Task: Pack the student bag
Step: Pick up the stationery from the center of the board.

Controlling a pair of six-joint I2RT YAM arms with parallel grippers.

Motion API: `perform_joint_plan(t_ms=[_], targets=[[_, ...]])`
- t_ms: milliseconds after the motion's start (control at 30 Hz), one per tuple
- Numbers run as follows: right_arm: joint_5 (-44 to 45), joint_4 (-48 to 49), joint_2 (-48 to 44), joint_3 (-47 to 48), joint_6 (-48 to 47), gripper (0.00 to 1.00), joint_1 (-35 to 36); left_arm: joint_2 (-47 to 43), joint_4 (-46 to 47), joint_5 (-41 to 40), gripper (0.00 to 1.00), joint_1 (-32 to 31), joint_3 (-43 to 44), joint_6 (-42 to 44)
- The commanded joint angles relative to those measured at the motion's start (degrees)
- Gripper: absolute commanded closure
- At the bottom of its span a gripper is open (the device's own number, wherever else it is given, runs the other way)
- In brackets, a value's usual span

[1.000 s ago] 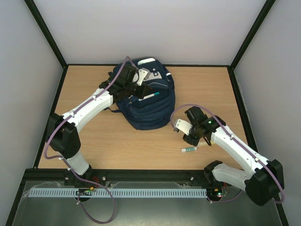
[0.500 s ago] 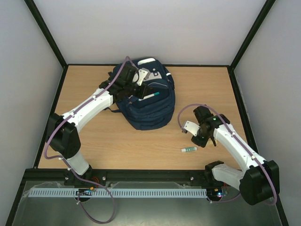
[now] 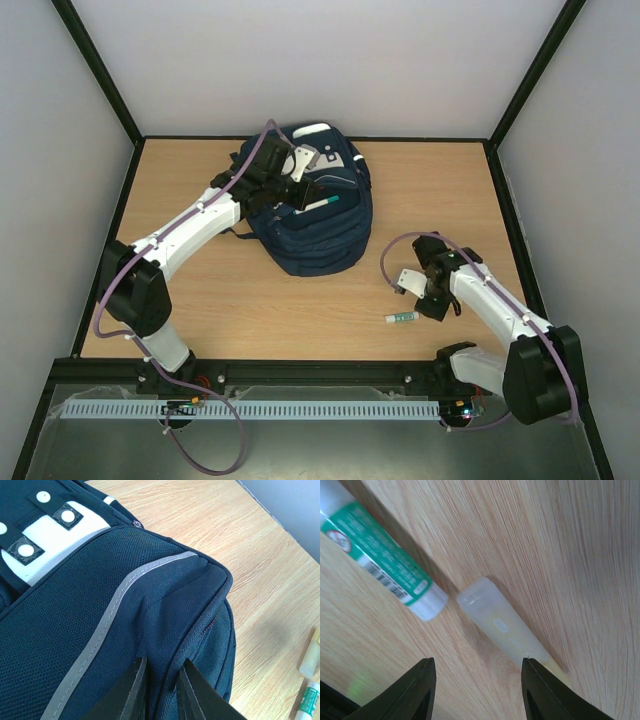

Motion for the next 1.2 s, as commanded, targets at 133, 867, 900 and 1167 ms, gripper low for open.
perform_joint_plan(t_ms=[133, 867, 900, 1167], targets=[[5.11, 3.94, 3.13, -3.19, -3.09, 0.54, -2.70, -1.52, 2.20, 3.52, 0.84, -0.93, 2.02, -0.99], [-0.99, 8.84, 20.26, 6.00, 6.22, 0.79, -6.25, -1.28, 2.07, 3.40, 0.84, -1.06, 2.09, -0.99], [-1.61, 9.02, 20.84, 6.61, 7.19, 0.80, -6.19, -1.18, 2.08, 3.59, 0.84, -1.05, 2.09, -1.04], [-3.29, 7.93, 20.96, 9.34, 13.23, 0.79, -6.27, -0.99, 2.06, 3.60, 0.84, -1.30, 2.08, -1.06]])
